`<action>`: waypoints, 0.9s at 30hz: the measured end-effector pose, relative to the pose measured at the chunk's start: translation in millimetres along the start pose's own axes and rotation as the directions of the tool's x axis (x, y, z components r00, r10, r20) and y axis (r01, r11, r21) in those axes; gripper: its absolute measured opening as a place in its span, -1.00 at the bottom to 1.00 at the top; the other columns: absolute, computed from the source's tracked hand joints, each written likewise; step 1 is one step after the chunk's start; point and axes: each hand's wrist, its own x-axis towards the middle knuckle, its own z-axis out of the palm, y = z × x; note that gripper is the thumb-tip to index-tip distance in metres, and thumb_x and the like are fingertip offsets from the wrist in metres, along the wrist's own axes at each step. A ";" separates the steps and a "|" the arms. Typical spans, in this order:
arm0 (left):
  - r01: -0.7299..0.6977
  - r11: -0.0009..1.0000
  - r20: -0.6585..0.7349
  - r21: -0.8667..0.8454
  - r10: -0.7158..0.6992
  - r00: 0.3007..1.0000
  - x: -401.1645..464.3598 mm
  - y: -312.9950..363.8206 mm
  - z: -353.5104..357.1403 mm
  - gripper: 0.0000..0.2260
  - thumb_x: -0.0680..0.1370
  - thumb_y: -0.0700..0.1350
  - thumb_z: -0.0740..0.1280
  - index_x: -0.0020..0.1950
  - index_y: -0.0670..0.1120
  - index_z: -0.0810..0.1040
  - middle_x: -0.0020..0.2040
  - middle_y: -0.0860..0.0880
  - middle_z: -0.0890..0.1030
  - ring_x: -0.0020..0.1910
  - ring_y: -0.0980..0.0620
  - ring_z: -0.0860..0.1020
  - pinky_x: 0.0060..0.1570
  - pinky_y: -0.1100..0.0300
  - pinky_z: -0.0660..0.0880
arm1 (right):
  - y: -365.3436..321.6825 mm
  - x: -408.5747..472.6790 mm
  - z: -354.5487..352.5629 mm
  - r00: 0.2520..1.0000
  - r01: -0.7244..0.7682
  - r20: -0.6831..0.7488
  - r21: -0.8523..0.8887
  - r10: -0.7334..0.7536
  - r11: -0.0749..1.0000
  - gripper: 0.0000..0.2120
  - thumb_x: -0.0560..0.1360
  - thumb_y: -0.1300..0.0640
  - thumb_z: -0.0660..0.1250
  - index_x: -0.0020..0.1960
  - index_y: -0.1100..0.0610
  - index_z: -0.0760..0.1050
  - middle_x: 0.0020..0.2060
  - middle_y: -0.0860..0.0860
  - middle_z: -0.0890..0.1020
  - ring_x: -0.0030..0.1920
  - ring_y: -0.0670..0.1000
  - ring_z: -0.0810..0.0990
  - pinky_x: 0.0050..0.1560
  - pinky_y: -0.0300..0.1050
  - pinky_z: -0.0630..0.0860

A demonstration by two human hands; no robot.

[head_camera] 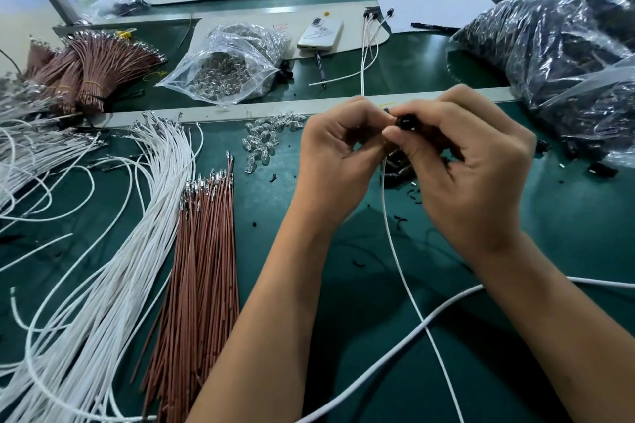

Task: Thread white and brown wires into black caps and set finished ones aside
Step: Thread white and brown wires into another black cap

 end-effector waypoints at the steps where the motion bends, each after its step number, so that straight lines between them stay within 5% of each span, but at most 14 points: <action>1: -0.009 1.000 -0.002 -0.004 0.009 1.000 0.4 0.4 0.7 -0.76 0.49 -0.47 0.39 -0.16 -0.13 0.56 -0.23 -0.18 0.56 -0.19 -0.08 0.51 -0.14 -0.12 0.48 | -1.2 0.3 -0.4 1.000 0.007 -0.012 -0.002 -0.007 1.000 -0.91 0.58 0.28 0.48 0.05 0.31 0.69 -0.15 0.08 0.65 -0.14 -0.06 0.60 -0.03 -0.29 0.50; 9: 0.008 1.000 0.017 0.006 -0.008 1.000 -1.1 0.7 3.8 -0.78 0.51 -0.46 0.40 -0.17 -0.14 0.59 -0.32 -0.05 0.56 -0.27 0.03 0.49 -0.21 0.09 0.47 | 3.3 -0.5 -3.3 1.000 -0.009 0.008 -0.038 0.009 0.999 -0.87 0.59 0.23 0.48 -0.01 0.33 0.67 -0.21 0.13 0.60 -0.25 0.00 0.51 -0.16 -0.26 0.45; 17: 0.050 0.999 0.025 0.019 -0.051 0.998 -2.4 0.6 6.8 -0.92 0.51 -0.45 0.40 -0.19 -0.38 0.58 -0.28 -0.36 0.57 -0.24 -0.10 0.49 -0.21 -0.22 0.48 | 5.3 0.2 -6.8 0.999 -0.006 0.040 -0.064 0.009 0.998 -0.85 0.60 0.22 0.47 -0.03 0.33 0.66 -0.22 0.14 0.59 -0.27 0.02 0.50 -0.19 -0.24 0.45; 23: 0.038 0.997 0.037 0.071 -0.041 0.998 -2.1 -1.2 10.2 -0.83 0.52 -0.37 0.41 -0.22 -0.42 0.52 -0.32 -0.39 0.50 -0.34 -0.25 0.43 -0.25 -0.29 0.44 | 8.8 0.3 -11.1 0.996 -0.080 0.045 -0.034 0.081 0.996 -0.85 0.59 0.23 0.49 -0.04 0.34 0.66 -0.24 0.15 0.61 -0.26 0.05 0.53 -0.18 -0.22 0.45; 27: 0.098 0.992 0.011 0.079 -0.099 0.995 -1.6 -4.4 7.6 -0.80 0.51 -0.34 0.45 -0.24 -0.39 0.50 -0.33 -0.36 0.49 -0.29 -0.10 0.41 -0.23 -0.28 0.45 | 15.3 4.8 -9.0 0.970 -0.222 0.115 0.057 0.215 0.973 -0.84 0.56 0.13 0.52 -0.02 0.24 0.68 -0.22 0.03 0.66 -0.23 -0.02 0.60 -0.17 -0.24 0.49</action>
